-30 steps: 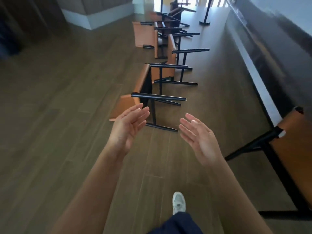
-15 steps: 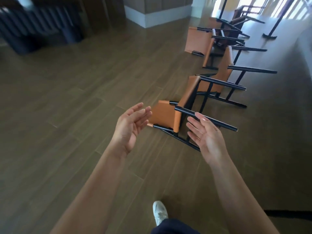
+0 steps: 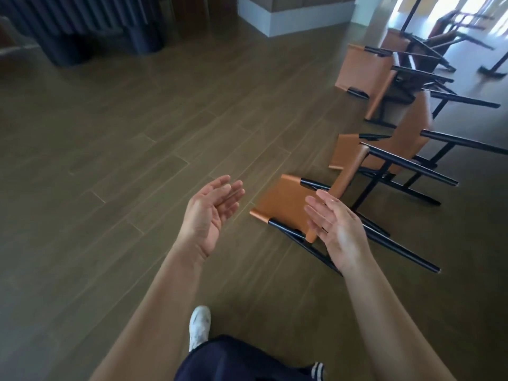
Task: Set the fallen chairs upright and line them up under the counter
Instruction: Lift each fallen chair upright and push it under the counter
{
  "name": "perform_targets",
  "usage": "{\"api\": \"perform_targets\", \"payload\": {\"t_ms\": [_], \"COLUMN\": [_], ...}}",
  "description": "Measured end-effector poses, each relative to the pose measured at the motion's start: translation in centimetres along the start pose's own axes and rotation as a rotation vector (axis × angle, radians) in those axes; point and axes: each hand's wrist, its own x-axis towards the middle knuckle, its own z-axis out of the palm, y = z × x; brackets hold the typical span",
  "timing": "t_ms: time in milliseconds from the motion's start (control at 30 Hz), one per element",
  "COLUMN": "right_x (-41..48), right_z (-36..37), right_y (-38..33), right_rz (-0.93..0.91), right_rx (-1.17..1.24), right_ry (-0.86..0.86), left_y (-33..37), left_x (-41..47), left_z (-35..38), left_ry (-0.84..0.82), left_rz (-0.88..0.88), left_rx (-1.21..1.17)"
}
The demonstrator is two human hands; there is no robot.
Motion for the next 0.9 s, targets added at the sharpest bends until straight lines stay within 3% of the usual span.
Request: {"api": "perform_targets", "payload": {"t_ms": [467,900], "right_x": [13.8,30.0], "right_z": [16.1,18.1], "right_y": [1.3,-1.4], "right_rz": [-0.006,0.003], "right_rx": [0.180,0.443], "right_ry": [0.176,0.306], "left_y": [12.0,12.7], "left_x": [21.2,40.4], "left_z": [-4.8,1.2], "left_ry": [-0.152,-0.321], "left_rz": [-0.107,-0.247], "left_rx": [0.136,0.244]}}
